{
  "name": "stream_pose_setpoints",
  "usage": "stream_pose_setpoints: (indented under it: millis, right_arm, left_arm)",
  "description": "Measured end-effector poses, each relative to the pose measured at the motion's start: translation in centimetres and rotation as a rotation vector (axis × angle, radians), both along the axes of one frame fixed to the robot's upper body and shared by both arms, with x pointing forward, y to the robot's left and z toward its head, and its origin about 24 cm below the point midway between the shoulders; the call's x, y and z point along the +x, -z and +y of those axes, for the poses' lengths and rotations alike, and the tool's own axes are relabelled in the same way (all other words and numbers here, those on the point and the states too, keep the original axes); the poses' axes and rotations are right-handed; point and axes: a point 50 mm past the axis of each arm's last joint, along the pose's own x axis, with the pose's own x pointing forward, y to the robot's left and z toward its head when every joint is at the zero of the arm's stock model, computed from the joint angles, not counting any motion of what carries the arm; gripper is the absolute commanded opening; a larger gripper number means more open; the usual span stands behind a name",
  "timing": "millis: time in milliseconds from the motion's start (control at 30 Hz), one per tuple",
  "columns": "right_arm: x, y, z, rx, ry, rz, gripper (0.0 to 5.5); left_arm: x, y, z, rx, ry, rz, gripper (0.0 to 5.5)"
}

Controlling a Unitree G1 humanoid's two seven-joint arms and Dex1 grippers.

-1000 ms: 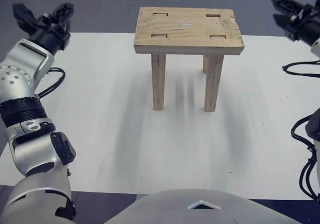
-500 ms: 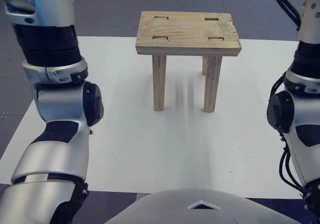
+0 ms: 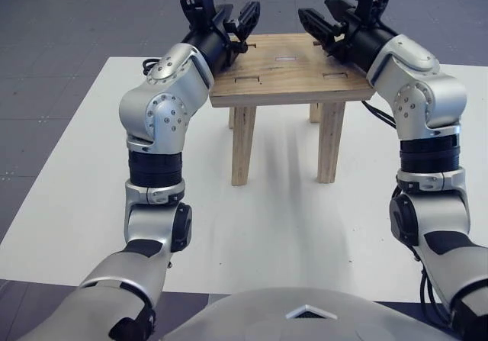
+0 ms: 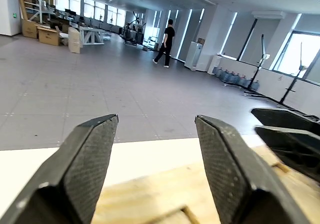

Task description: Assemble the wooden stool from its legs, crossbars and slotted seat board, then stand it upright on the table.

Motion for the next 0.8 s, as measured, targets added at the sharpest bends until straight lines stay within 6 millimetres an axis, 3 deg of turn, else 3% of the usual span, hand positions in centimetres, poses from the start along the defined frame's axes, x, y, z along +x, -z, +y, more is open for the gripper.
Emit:
stream_pose_setpoints:
  millis: [33, 133, 267, 300, 400, 467, 533, 633, 700, 800]
  right_arm:
    - [-0.3, -0.2, -0.2, 0.037, 0.026, -0.012, 3.27]
    - [-1.0, -1.3, -0.8, 0.114, 0.084, -0.058, 3.27]
    - [-2.3, -3.0, -2.5, 0.153, 0.195, -0.163, 3.27]
    - [-2.7, -3.6, -3.5, 0.169, 0.244, -0.195, 3.27]
    - [-4.6, -4.2, -8.4, 0.202, 0.448, -0.263, 3.27]
    - [-5.7, -2.5, -10.6, 0.134, 0.551, -0.259, 3.27]
    - [-6.3, 1.1, -11.5, 0.037, 0.600, -0.174, 3.27]
    - [-8.1, 7.4, -11.1, -0.107, 0.588, -0.058, 3.27]
    - [-10.3, 11.8, -9.9, -0.186, 0.556, 0.041, 3.27]
    - [-11.1, 12.3, -9.1, -0.239, 0.563, 0.005, 3.27]
  left_arm:
    - [0.6, 0.0, 1.2, 0.018, -0.046, -0.007, 2.87]
    - [0.9, -0.4, 2.3, 0.031, -0.070, -0.059, 2.87]
    - [-1.2, -3.2, 2.7, 0.005, -0.064, -0.272, 2.87]
    - [-1.9, -3.0, 3.6, -0.008, -0.097, -0.299, 2.87]
    - [-5.0, -0.5, 9.4, -0.014, -0.380, -0.332, 2.87]
    - [-7.5, 1.8, 12.4, 0.030, -0.539, -0.308, 2.87]
    - [-9.2, 4.7, 13.3, 0.138, -0.596, -0.243, 2.87]
    - [-10.5, 8.7, 10.8, 0.229, -0.508, -0.141, 2.87]
    - [-11.1, 10.7, 8.3, 0.233, -0.427, -0.102, 2.87]
    - [-11.3, 10.3, 7.4, 0.221, -0.409, -0.142, 2.87]
